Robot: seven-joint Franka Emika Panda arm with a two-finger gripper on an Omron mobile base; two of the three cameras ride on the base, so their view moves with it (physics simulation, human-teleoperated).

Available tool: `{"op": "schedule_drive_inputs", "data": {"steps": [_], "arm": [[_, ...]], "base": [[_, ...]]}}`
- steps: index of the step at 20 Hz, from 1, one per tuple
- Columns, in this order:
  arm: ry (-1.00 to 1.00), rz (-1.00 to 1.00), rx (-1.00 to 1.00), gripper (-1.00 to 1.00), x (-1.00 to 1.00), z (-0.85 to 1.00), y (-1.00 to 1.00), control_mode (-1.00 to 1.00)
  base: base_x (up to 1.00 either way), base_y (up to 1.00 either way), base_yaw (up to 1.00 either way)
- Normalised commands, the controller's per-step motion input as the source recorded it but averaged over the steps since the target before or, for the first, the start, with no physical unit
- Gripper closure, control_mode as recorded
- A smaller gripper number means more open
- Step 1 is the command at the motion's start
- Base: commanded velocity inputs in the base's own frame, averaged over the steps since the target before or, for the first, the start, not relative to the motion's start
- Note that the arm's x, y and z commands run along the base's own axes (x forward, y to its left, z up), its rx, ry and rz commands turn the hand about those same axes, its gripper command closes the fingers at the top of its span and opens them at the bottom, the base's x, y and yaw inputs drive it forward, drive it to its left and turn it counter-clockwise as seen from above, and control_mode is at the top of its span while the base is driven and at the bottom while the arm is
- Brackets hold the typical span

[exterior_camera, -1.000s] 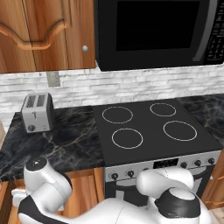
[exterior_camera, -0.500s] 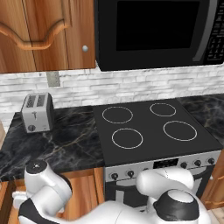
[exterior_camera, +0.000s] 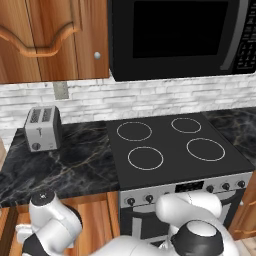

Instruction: Take the pizza cutter from the drawer on the left and place it on the dining counter for cutting.

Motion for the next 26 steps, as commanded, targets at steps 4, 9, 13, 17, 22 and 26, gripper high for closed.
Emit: {"op": "schedule_drive_inputs", "data": {"steps": [4, 9, 13, 17, 22, 26], "arm": [[0.0, 0.0, 0.0, -1.0, 0.0, -0.2, 0.14, -1.0], [0.04, -0.01, -0.01, -1.0, 0.1, -0.08, 0.21, -1.0], [0.1, -0.02, 0.0, -1.0, 0.3, 0.0, 0.01, -1.0], [0.02, 0.0, 0.0, -1.0, 0.16, -0.15, -0.01, -1.0], [0.0, 0.0, -0.01, -1.0, 0.01, -0.27, 0.0, -1.0], [0.0, 0.0, 0.0, -1.0, 0.0, -0.29, 0.0, -1.0]], "base": [[0.0, 0.0, 0.0], [0.0, 0.0, 0.0], [0.0, 0.0, 0.0], [0.0, 0.0, 0.0], [0.0, 0.0, 0.0], [0.0, 0.0, 0.0]]}}
